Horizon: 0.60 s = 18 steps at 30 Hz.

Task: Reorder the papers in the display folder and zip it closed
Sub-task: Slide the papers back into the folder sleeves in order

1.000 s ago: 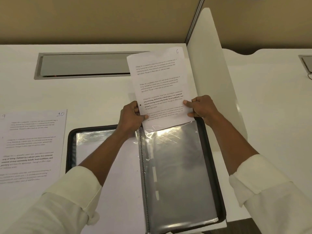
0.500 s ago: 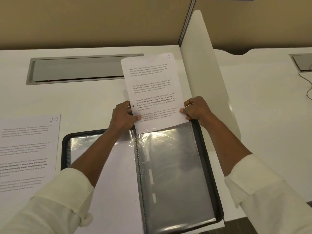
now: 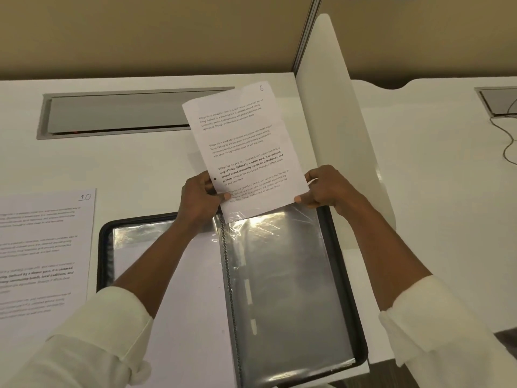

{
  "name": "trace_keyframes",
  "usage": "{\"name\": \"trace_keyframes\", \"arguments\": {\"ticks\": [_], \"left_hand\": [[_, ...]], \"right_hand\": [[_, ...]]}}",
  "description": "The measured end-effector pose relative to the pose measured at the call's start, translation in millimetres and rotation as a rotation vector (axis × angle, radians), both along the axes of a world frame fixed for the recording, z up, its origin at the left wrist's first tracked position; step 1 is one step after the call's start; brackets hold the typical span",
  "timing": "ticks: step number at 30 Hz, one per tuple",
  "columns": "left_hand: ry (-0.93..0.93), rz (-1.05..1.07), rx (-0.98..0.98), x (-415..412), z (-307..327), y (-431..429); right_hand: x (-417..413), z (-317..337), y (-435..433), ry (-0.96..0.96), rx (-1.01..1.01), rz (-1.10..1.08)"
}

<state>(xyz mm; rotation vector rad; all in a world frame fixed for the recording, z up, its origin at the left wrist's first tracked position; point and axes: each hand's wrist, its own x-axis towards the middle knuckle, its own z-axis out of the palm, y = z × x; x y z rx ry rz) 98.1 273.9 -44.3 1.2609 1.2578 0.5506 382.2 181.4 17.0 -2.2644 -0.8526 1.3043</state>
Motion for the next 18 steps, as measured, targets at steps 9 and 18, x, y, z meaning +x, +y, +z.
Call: {"name": "trace_keyframes", "arguments": {"ticks": [9,18], "left_hand": [[-0.03,0.007,0.058,-1,-4,-8],[-0.128,0.026,-0.081,-3,12,7]], "right_hand": [[0,-30,-15,-0.151,0.162,-0.083],[-6,-38,-12,-0.292,0.165,-0.012]]}}
